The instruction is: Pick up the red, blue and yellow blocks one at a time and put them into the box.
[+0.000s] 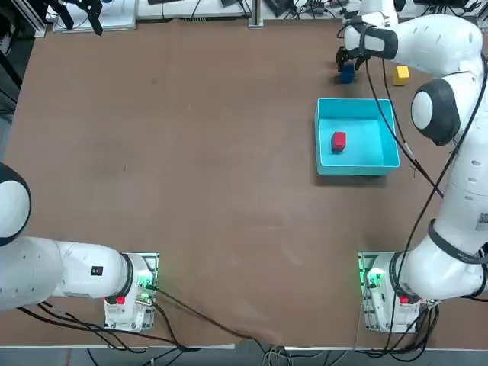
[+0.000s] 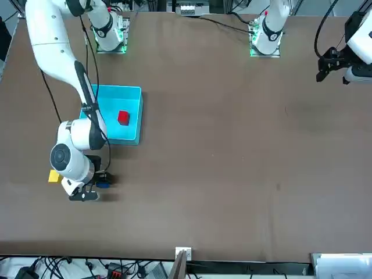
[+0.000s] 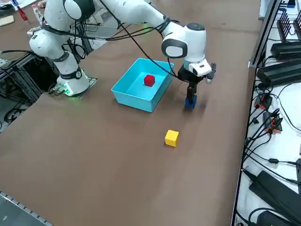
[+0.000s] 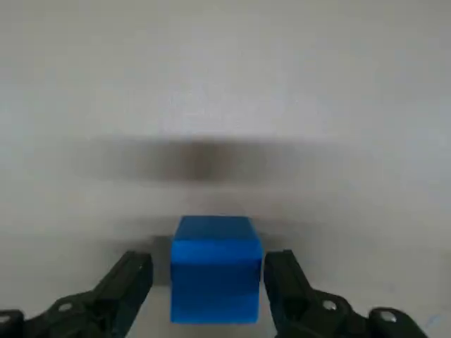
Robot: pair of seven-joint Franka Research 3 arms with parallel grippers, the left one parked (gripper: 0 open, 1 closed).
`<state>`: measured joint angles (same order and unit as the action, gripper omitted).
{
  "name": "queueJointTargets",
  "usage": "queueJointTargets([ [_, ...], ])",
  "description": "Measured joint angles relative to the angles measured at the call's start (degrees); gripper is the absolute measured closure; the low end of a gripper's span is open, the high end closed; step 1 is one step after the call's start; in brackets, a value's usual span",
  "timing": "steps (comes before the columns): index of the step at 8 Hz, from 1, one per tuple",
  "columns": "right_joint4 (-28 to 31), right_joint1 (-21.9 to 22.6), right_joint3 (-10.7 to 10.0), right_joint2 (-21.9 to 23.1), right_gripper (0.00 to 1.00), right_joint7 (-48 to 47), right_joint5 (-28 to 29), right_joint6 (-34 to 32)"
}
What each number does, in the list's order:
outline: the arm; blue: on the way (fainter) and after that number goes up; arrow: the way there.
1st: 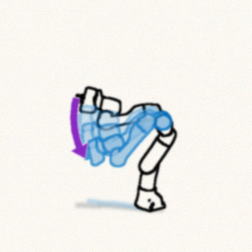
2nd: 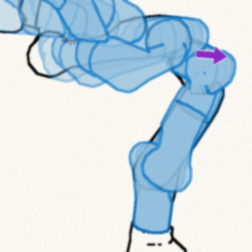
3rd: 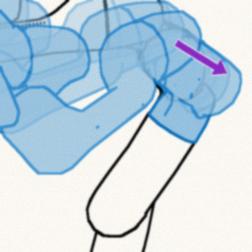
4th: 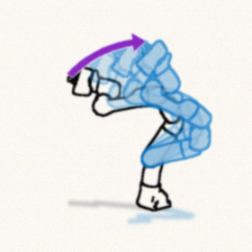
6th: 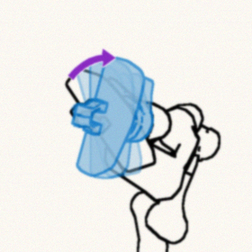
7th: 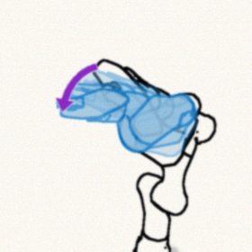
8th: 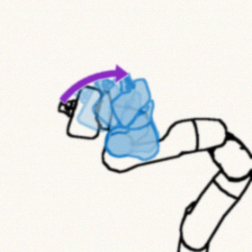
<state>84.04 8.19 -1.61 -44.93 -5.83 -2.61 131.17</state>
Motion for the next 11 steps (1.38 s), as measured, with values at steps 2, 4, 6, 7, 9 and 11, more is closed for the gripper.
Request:
queueJointTargets([
  [2,0.0,0.0,0.0,-0.8,0.13,0.1,0.0,0.5],
  [4,-0.1,0.0,0.0,-0.5,0.30,0.1,0.0,0.4],
  [6,0.1,0.2,0.1,1.7,0.30,0.0,0.0,-3.3],
  [7,0.6,0.3,0.1,5.0,0.30,-0.5,0.0,-7.4],
  [9,6.2,0.6,0.8,15.6,0.30,-3.1,0.1,-13.0],
  [11,19.1,3.2,1.4,27.7,0.30,-7.6,0.2,-13.8],
])
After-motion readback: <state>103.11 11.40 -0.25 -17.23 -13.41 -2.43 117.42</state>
